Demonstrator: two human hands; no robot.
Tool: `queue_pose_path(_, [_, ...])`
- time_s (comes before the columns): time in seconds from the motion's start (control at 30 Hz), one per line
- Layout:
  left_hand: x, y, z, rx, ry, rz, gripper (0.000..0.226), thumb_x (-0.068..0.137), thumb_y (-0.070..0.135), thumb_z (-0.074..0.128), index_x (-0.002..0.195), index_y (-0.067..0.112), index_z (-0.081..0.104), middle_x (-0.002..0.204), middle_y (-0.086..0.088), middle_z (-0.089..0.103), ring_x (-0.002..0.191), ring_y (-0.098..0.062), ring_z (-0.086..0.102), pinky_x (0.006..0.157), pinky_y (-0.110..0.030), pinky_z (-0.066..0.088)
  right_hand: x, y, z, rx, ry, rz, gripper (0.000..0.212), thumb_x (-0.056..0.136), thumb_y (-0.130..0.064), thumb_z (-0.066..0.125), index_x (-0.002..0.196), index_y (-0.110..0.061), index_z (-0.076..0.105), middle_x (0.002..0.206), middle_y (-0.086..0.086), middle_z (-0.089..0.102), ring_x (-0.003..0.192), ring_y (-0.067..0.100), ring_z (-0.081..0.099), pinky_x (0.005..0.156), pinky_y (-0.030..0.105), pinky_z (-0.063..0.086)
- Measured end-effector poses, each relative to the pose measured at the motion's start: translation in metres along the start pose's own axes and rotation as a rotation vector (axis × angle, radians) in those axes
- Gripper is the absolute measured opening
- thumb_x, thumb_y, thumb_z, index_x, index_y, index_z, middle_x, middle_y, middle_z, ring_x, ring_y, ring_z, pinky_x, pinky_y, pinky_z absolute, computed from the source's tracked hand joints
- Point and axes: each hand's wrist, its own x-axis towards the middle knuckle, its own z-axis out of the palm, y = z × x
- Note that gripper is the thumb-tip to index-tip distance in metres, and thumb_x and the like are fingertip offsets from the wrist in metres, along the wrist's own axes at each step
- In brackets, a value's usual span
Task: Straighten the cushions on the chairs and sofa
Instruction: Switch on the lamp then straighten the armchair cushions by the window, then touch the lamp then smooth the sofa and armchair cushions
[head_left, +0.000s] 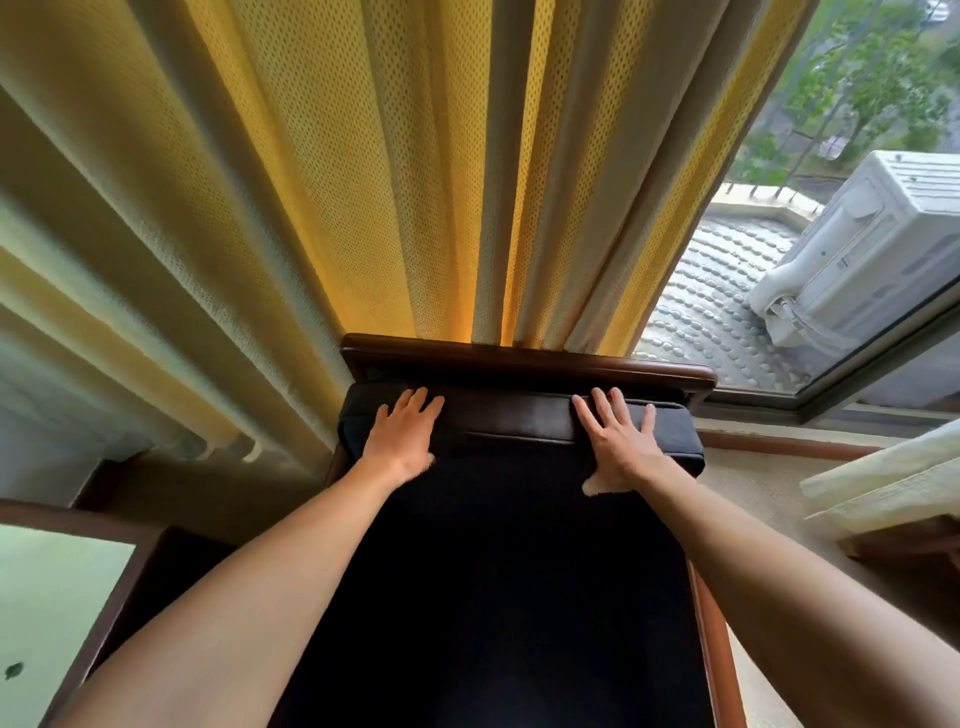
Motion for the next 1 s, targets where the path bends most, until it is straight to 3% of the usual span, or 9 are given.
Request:
queue_pose_path(0.07, [-0.018,-0.007,-0.019,-0.094,-0.028,-0.022,0.077,0.084,0.032,0.073,0.149,0.019,0.034,0.155,-0.007,0.033,0.144,-0.027,0.029,0.115,-0.046,0.031,-0.011,-0.015,-0.024,0.039,-0.028,0.017,0.123,0.072,-0.052,0.077,0.157,-0.023,-0.007,0.165,0.014,-0.008,0.151,0.036,-0.014,0.111,0.073,0.001])
queue_pose_path(0.13, [-0.042,-0.017,-0.044,-0.185,-0.004,-0.047,0.066,0.083,0.036,0.073,0.141,0.019,0.048,0.145,-0.004,0.049,0.133,-0.024,0.047,0.107,-0.04,0.042,-0.022,-0.038,-0.057,0.123,0.029,-0.01,0.104,0.077,-0.046,0.074,0.156,-0.02,0.012,0.162,0.013,0.014,0.151,0.035,0.004,0.111,0.072,0.011])
queue_pose_path(0.23, [-0.087,-0.037,-0.089,-0.274,0.076,-0.08,0.052,0.083,0.034,0.073,0.129,0.014,0.06,0.121,-0.005,0.067,0.11,-0.021,0.062,0.094,-0.032,0.05,-0.041,-0.088,-0.115,0.252,0.126,-0.107,0.068,0.083,-0.035,0.07,0.144,-0.018,0.045,0.145,0.008,0.041,0.136,0.031,0.035,0.108,0.06,0.033])
queue_pose_path(0.33, [-0.148,-0.067,-0.14,-0.318,0.182,-0.135,0.042,0.082,0.032,0.075,0.118,0.013,0.065,0.106,-0.005,0.07,0.099,-0.021,0.065,0.087,-0.032,0.051,-0.07,-0.152,-0.173,0.263,0.196,-0.251,0.053,0.088,-0.027,0.065,0.138,-0.017,0.053,0.139,0.009,0.049,0.126,0.029,0.048,0.102,0.046,0.045])
queue_pose_path(0.63, [-0.45,-0.216,-0.223,-0.293,0.527,-0.466,0.041,0.083,0.05,0.069,0.115,0.024,0.066,0.105,0.007,0.069,0.105,-0.018,0.06,0.09,-0.037,0.048,-0.246,-0.41,-0.276,0.211,0.387,-0.678,0.047,0.09,-0.025,0.068,0.134,-0.012,0.057,0.14,0.013,0.054,0.129,0.028,0.051,0.101,0.034,0.042])
queue_pose_path(1.0, [-0.879,-0.323,-0.153,-0.235,0.692,-1.017,0.039,0.084,0.052,0.067,0.111,0.024,0.068,0.105,0.007,0.068,0.108,-0.021,0.056,0.083,-0.035,0.044,-0.534,-0.73,-0.236,0.13,0.413,-1.266,0.04,0.085,-0.023,0.07,0.124,-0.015,0.065,0.138,0.01,0.057,0.128,0.027,0.051,0.103,0.032,0.039])
